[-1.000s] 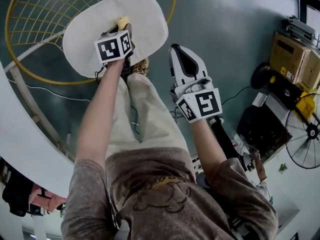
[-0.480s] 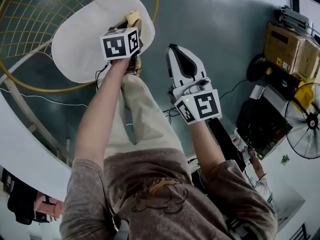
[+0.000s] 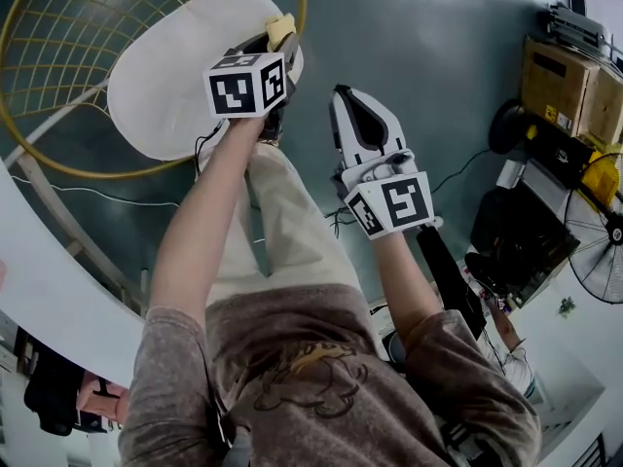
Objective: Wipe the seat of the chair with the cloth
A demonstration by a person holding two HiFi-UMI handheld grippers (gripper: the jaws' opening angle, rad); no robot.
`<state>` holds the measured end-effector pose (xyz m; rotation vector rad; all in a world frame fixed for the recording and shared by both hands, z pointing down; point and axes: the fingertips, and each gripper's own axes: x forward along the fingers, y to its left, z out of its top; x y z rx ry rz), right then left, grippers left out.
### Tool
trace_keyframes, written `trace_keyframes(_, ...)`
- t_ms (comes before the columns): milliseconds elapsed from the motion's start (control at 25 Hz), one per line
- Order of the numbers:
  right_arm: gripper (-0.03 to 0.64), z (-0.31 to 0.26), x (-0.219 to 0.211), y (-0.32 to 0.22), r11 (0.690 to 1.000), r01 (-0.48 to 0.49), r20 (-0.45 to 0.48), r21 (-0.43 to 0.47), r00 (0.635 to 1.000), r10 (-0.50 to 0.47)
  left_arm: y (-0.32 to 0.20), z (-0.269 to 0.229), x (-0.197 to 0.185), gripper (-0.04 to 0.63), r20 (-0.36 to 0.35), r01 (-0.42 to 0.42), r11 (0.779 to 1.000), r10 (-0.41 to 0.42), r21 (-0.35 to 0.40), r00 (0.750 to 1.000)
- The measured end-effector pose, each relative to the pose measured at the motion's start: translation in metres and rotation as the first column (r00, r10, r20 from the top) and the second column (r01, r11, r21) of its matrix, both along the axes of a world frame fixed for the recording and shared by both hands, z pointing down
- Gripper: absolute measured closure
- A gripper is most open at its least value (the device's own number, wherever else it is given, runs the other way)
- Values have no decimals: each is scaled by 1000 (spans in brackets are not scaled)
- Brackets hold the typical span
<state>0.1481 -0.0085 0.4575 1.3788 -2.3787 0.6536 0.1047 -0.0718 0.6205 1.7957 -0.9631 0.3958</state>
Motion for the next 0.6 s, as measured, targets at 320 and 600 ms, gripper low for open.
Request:
trace_keyframes(320,591,-18,-13,6,1000,17,23,17,1000,-17,24,-34,-48,488,25,68,997,-69,31,997)
trace_keyframes(600,591,-26,-38,16,999,43,47,25,998,-45,60,-54,-118,488,87,138,990,-139,17,986)
